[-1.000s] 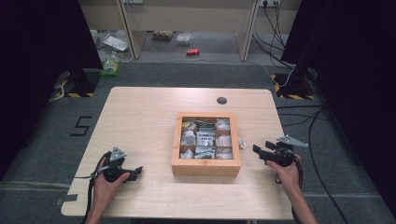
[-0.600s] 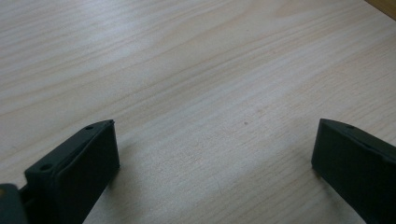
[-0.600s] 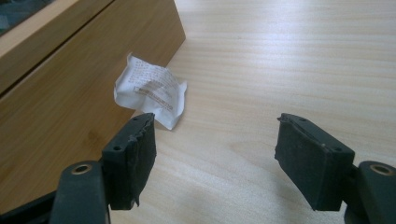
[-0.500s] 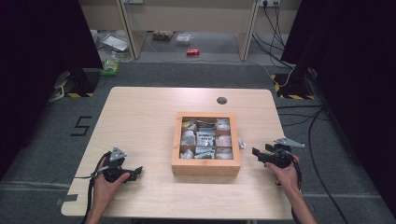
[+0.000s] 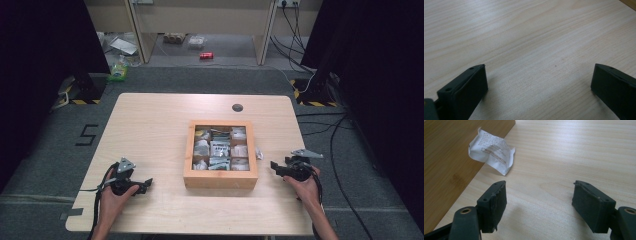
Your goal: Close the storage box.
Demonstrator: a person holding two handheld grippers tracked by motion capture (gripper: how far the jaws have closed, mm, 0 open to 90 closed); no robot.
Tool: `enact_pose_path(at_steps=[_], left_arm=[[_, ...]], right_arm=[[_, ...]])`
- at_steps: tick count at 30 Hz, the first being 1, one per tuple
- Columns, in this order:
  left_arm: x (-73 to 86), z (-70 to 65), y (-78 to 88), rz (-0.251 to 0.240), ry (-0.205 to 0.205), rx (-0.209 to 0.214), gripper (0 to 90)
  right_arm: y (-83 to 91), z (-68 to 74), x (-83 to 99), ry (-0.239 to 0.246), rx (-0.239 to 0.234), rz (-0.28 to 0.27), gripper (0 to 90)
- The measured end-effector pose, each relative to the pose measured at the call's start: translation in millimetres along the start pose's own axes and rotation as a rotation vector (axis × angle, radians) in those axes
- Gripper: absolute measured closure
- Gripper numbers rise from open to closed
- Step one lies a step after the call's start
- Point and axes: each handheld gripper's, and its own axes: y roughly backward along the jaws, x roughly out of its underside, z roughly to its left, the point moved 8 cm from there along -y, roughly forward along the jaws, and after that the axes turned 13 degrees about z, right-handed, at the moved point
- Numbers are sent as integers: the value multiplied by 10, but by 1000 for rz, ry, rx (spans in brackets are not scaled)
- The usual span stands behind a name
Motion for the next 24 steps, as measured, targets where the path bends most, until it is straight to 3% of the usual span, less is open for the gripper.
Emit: enact_pose_path(at_steps=[14,18,24], left_arm=[[0,0,0,0,0,0,0],[1,0,0,-1,0,1,0],[2,0,1,0,0,1,0]], right_arm=[[-33,56,15,77,69,36,236],[-59,87,24,140,113,56,217],[-61,95,26,140,111,56,217]])
